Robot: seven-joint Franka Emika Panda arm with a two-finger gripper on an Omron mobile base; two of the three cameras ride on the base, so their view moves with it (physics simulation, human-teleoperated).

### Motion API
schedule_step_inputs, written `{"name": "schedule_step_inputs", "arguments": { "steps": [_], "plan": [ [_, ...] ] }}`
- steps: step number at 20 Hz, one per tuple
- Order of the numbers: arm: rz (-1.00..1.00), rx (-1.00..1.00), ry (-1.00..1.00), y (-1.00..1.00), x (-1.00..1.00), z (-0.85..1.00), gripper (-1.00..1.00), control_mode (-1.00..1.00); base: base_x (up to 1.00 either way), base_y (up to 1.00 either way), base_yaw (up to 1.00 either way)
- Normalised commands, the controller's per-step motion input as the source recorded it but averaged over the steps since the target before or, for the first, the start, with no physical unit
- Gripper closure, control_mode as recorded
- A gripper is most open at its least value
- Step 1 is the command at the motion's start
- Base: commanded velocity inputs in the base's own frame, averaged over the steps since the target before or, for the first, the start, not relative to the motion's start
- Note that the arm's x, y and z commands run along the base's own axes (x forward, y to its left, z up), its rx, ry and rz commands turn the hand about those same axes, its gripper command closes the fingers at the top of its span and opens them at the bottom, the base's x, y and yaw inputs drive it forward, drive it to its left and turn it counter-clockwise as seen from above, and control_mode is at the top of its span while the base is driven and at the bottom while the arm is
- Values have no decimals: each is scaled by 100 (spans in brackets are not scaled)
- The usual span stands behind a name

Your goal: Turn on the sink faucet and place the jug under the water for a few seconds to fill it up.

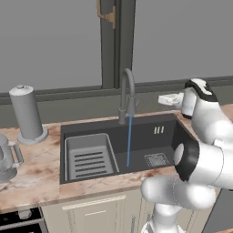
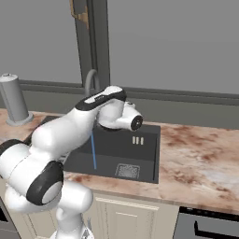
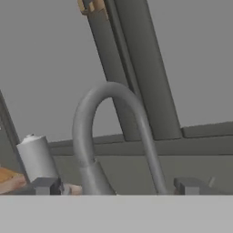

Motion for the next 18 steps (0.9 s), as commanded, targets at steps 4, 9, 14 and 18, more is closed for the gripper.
{"name": "schedule_step_inputs", "arguments": {
  "steps": [4,9,14,18],
  "plan": [
    [0,-3,0,0,-88,91,-100,-100,0,0,0],
    [3,-8,-3,1,-90,79,-100,-100,0,0,0],
    [12,-11,-10,30,-98,31,-100,-100,0,0,0],
    [17,-14,-10,70,-100,-2,-100,-100,0,0,0]
  ]
}}
